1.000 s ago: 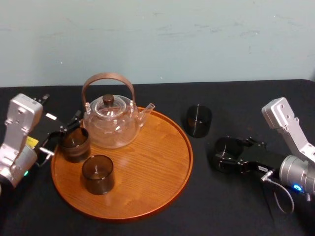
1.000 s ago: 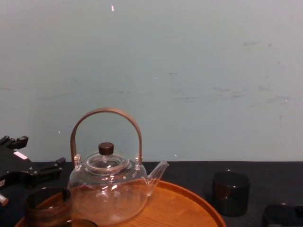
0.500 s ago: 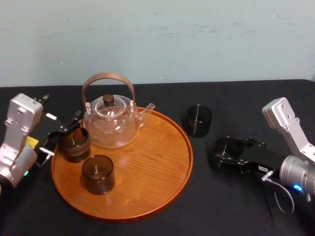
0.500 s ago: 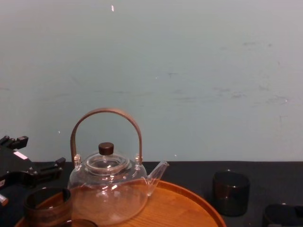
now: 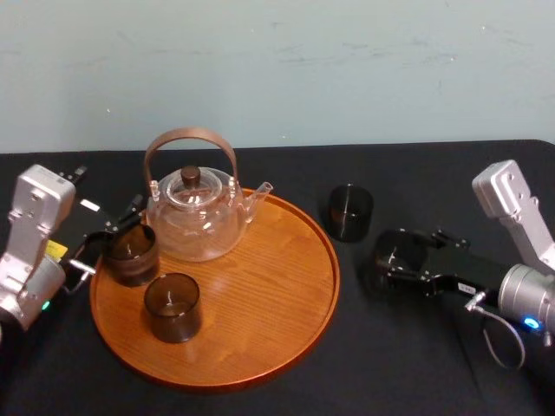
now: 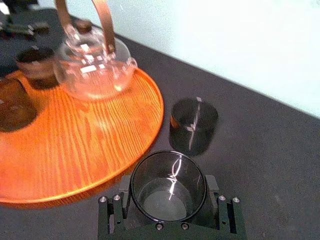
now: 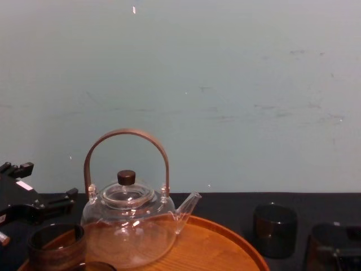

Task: Pick up the glass from the table and place it on the tray.

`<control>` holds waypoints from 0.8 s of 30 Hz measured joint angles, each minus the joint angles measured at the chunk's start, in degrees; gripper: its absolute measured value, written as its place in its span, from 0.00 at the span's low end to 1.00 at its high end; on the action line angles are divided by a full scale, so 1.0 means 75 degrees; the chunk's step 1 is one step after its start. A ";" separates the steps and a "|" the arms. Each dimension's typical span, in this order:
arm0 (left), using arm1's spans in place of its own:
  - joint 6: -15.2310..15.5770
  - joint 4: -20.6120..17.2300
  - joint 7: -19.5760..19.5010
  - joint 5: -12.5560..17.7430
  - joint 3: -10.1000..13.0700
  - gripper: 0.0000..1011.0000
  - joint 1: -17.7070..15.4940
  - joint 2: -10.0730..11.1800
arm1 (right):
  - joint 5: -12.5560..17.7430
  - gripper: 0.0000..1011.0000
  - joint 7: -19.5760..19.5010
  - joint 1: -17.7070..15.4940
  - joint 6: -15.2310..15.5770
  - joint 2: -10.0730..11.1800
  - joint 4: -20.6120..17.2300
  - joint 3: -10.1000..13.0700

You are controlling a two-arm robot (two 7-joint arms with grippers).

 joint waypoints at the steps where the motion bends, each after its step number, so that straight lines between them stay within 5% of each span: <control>1: 0.0000 0.0000 0.0000 0.0000 0.0000 0.99 0.0000 0.0000 | 0.0069 0.89 0.0084 0.0035 -0.0055 0.0034 -0.0041 0.0005; 13: 0.0000 0.0000 0.0000 0.0000 0.0000 0.99 0.0000 0.0000 | 0.0323 0.89 0.0654 0.0642 -0.0274 0.0096 -0.0111 -0.0376; 24: 0.0000 0.0000 -0.0001 0.0000 0.0000 0.99 0.0000 0.0000 | 0.0287 0.89 0.1273 0.1413 -0.0365 -0.0121 0.0024 -0.1283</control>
